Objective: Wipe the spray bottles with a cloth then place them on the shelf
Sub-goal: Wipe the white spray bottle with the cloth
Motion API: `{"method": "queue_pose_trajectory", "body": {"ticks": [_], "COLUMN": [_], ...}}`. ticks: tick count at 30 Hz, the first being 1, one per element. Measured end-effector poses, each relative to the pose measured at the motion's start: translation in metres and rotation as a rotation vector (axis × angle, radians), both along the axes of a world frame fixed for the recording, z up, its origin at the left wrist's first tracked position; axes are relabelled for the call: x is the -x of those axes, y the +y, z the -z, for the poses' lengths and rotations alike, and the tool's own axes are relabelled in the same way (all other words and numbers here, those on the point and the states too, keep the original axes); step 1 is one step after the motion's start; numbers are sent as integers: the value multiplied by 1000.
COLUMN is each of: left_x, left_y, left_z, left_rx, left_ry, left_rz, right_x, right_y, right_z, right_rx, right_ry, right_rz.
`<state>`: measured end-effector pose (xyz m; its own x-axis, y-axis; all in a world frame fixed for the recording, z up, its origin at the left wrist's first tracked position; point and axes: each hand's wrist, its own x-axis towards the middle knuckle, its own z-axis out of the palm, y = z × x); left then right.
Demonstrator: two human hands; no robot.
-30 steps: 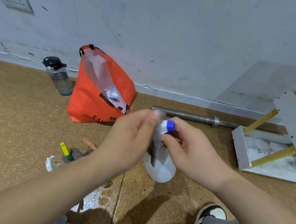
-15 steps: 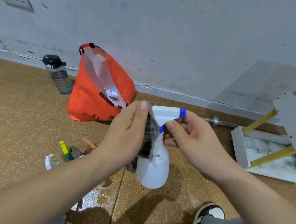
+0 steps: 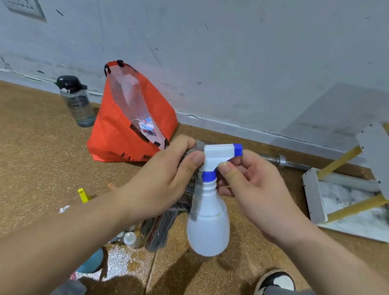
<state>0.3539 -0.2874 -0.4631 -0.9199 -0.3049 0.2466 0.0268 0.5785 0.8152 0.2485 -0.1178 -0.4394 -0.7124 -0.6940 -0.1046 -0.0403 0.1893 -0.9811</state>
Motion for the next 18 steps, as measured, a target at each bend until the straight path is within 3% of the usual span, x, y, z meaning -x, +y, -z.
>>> {"method": "queue_pose_trajectory", "body": {"ticks": [3,6,7,9,11,14,18], "left_x": [-2,1,1,0,-1,-3,-4], "left_y": [8,13,14,11,1,-4,9], "left_z": [2,-7,-11,-15,-13,-6,1], "left_rx": [124,549,612,520,249,-65,-178], "left_ry": [-3,124,133,80,21,-23,4], "left_rz": [-16,-21,15,96,109,-22,-84], "right_x": [-4,-11,-14,-18,-18,-10,-6], "right_y": [4,6,7,6,3,0,-2], "right_z": [0,2,3,5,5,2,1], "right_rx": [-22,-42,-42,-36,-13,22,71], "right_ry": [18,44,52,43,1,-74,-174], "right_rz": [-82,-176,-197,-195,-124,63,119]}}
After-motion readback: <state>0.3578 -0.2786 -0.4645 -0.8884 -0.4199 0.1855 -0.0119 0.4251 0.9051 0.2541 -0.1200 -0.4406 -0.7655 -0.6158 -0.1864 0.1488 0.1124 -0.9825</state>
